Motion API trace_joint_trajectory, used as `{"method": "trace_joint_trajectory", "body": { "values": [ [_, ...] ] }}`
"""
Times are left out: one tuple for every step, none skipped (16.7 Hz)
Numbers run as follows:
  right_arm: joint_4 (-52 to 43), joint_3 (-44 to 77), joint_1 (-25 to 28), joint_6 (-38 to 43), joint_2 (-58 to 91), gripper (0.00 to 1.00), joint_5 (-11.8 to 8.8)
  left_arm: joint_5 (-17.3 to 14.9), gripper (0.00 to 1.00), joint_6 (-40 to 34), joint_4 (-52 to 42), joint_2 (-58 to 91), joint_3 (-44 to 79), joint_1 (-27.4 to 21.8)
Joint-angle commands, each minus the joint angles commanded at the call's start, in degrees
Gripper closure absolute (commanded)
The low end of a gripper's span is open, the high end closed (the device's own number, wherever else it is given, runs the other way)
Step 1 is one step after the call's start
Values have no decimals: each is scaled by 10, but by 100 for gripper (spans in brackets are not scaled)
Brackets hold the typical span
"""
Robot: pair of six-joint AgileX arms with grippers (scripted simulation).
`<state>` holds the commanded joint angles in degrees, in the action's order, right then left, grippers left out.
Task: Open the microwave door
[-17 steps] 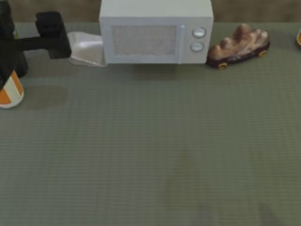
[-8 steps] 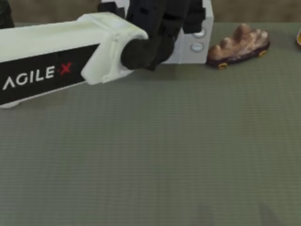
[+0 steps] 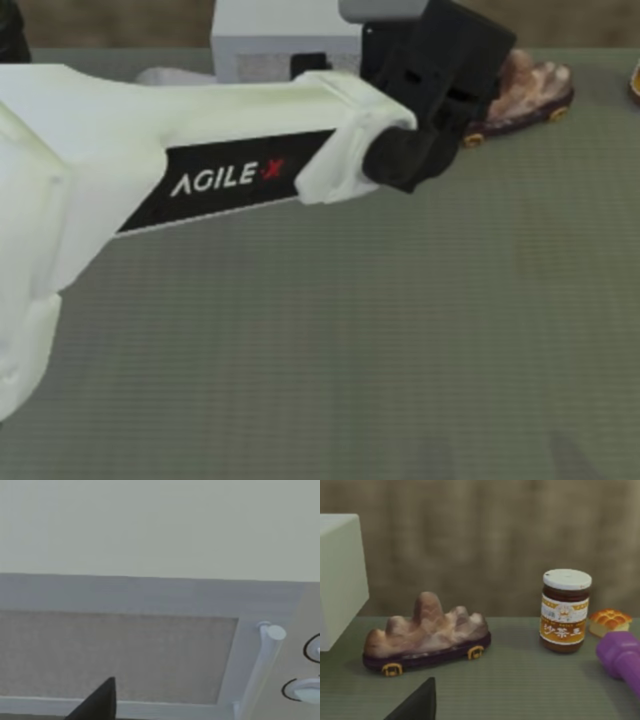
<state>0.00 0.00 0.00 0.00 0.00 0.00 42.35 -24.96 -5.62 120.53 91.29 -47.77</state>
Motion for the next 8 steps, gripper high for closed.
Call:
{"method": "trace_joint_trajectory", "body": {
  "values": [
    [0, 0, 0, 0, 0, 0, 0, 0, 0, 0, 0, 0, 0, 0],
    [0, 0, 0, 0, 0, 0, 0, 0, 0, 0, 0, 0, 0, 0],
    [0, 0, 0, 0, 0, 0, 0, -1, 0, 0, 0, -1, -3, 3],
    [0, 0, 0, 0, 0, 0, 0, -2, 0, 1, 1, 1, -1, 3],
    [0, 0, 0, 0, 0, 0, 0, -5, 0, 4, 3, 9, 7, 6],
    [0, 0, 0, 0, 0, 0, 0, -9, 0, 8, 5, 21, 20, 10],
    [0, 0, 0, 0, 0, 0, 0, -14, 0, 13, 8, 38, 37, 17],
    [0, 0, 0, 0, 0, 0, 0, -21, 0, 18, 12, 56, 56, 24]
  ]
}}
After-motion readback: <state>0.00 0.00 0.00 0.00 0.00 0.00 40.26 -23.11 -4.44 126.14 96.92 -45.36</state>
